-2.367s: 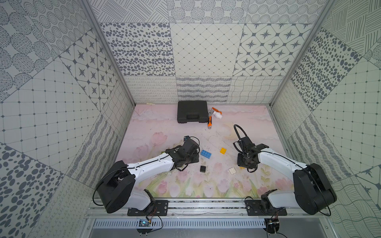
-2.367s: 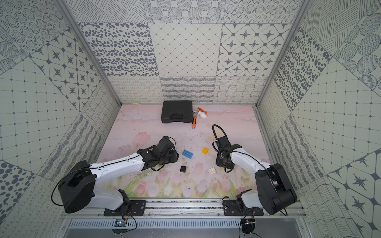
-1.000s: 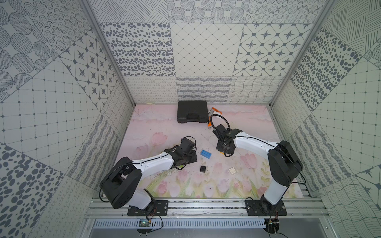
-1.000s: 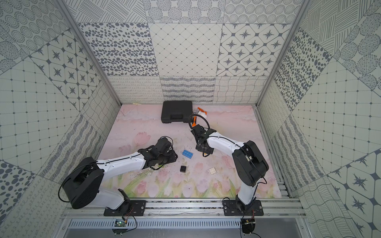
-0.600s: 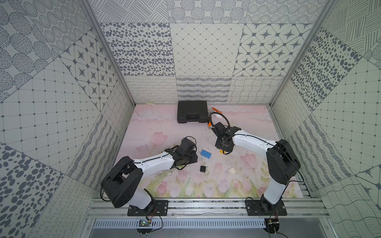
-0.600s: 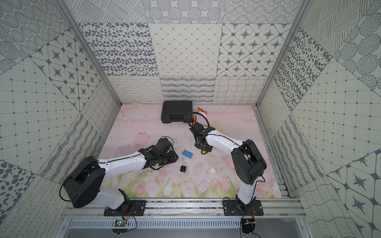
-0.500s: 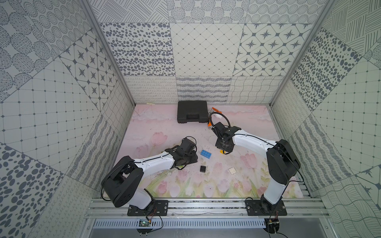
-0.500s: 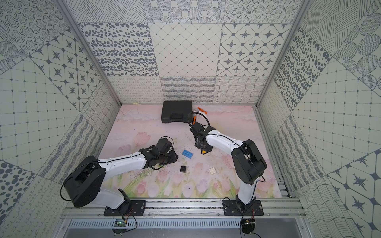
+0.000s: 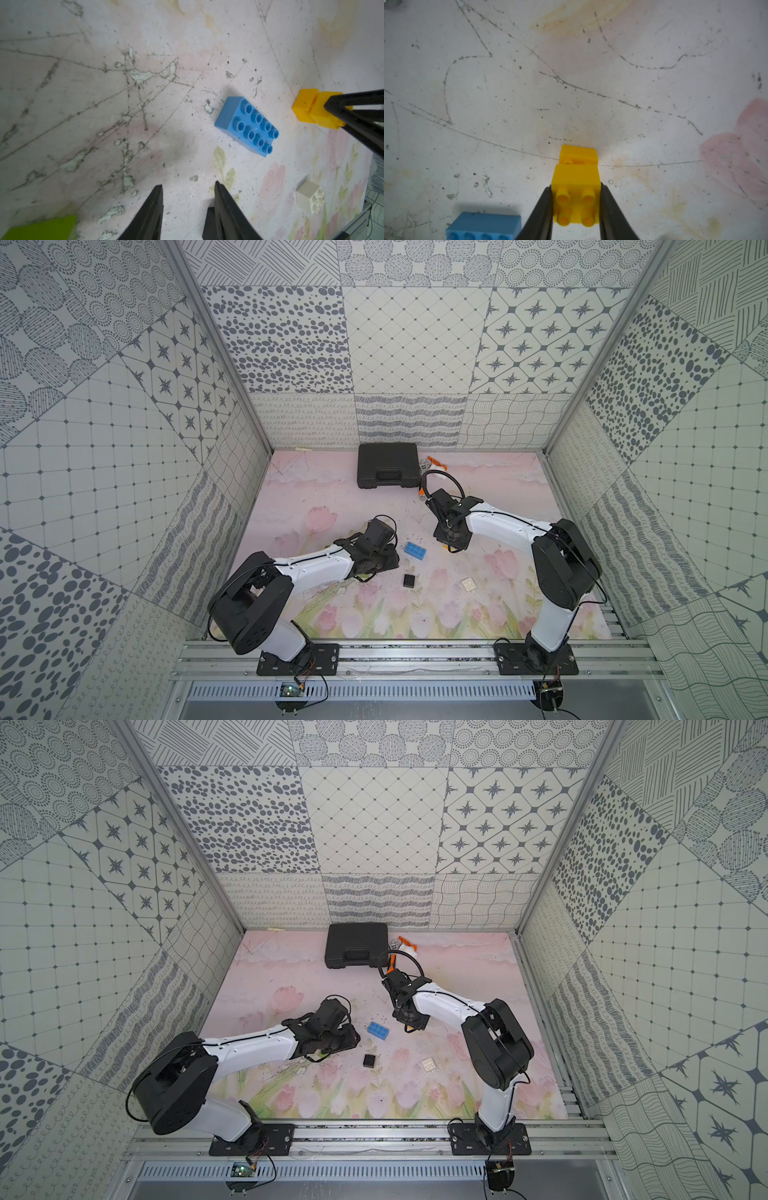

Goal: Assemble the number 4 with lego
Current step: Assemble the lego brick with the lego brick.

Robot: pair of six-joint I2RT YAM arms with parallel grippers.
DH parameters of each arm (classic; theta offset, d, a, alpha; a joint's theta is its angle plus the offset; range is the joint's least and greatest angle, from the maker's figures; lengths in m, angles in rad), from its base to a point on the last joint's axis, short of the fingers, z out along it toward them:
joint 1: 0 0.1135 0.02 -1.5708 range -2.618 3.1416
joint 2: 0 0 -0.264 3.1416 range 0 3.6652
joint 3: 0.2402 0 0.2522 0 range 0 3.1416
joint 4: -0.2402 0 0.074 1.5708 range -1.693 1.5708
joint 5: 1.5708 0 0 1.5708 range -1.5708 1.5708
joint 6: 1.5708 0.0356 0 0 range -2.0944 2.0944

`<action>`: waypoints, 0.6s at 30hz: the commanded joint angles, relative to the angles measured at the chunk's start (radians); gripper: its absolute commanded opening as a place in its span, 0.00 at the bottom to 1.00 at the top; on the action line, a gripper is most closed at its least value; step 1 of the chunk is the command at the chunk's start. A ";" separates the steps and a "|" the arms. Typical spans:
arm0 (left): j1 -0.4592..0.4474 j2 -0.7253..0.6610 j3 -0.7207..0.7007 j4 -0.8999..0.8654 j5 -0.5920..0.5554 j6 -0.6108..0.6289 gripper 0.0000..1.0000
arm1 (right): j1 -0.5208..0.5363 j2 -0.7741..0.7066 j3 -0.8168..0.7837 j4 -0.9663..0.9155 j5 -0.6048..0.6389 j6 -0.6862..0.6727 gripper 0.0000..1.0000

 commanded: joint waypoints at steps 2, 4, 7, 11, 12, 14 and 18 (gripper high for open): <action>0.005 0.004 0.012 0.040 0.013 0.009 0.45 | 0.005 0.017 -0.021 0.004 0.010 0.026 0.16; 0.006 0.001 0.009 0.042 0.015 0.008 0.45 | 0.005 0.015 -0.029 0.021 0.009 0.023 0.17; 0.008 0.000 0.007 0.041 0.013 0.008 0.45 | 0.002 0.027 -0.034 0.032 0.004 0.019 0.17; 0.008 0.001 0.010 0.042 0.017 0.009 0.45 | -0.013 0.034 -0.061 0.079 -0.033 0.012 0.17; 0.008 0.000 0.011 0.041 0.018 0.010 0.45 | -0.016 0.031 -0.059 0.078 -0.030 0.009 0.17; 0.008 0.003 0.012 0.041 0.019 0.011 0.45 | -0.018 0.026 -0.055 0.072 -0.023 0.007 0.17; 0.009 0.006 0.016 0.038 0.022 0.012 0.45 | -0.025 0.023 -0.052 0.047 -0.015 0.032 0.17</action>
